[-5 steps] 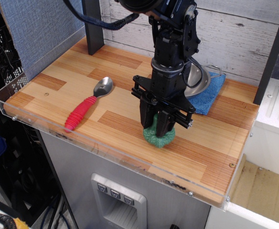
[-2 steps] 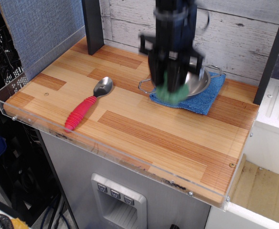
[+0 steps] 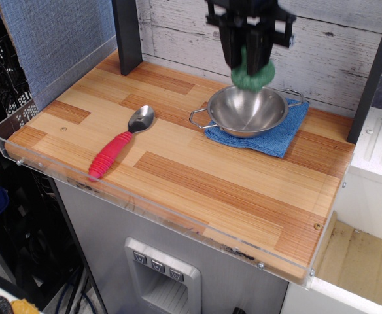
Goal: Place the green vegetable inside the pot.
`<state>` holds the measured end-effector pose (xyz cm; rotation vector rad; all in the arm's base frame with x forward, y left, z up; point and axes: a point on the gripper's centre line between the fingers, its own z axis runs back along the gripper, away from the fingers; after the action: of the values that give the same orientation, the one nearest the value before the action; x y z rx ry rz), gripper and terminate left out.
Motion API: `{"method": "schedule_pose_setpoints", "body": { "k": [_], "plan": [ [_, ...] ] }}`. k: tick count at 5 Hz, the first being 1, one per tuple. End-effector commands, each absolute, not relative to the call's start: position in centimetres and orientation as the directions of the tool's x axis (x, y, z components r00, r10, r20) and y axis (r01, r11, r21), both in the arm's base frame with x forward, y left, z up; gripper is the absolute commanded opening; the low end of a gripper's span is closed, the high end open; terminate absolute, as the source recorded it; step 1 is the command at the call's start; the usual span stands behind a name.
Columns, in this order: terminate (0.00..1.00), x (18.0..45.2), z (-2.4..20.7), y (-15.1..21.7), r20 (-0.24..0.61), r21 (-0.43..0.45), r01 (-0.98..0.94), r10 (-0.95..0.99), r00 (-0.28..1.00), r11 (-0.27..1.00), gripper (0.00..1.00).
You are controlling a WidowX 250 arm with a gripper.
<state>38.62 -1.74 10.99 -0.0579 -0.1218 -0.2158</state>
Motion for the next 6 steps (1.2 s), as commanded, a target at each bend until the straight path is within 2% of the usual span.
{"method": "schedule_pose_setpoints", "body": {
  "k": [1, 2, 3, 4, 5, 6],
  "plan": [
    [0.0, 38.4, 9.2, -0.5, 0.091, 0.021, 0.218, -0.219, 0.971, 0.976, 0.0],
    [0.0, 38.0, 8.5, -0.4, 0.066, 0.037, 0.221, -0.223, 0.973, 0.975, 0.0],
    [0.0, 38.1, 8.8, -0.1, 0.049, 0.037, 0.227, -0.229, 0.972, 0.973, 1.0],
    [0.0, 38.4, 9.9, 0.3, 0.079, 0.023, 0.223, -0.224, 0.971, 0.975, 1.0],
    [0.0, 38.8, 12.3, 1.2, 0.109, 0.015, 0.212, -0.213, 0.971, 0.977, 1.0],
    [0.0, 38.4, 17.3, 3.7, 0.241, 0.038, 0.135, -0.14, 0.96, 0.99, 1.0]
  ]
}}
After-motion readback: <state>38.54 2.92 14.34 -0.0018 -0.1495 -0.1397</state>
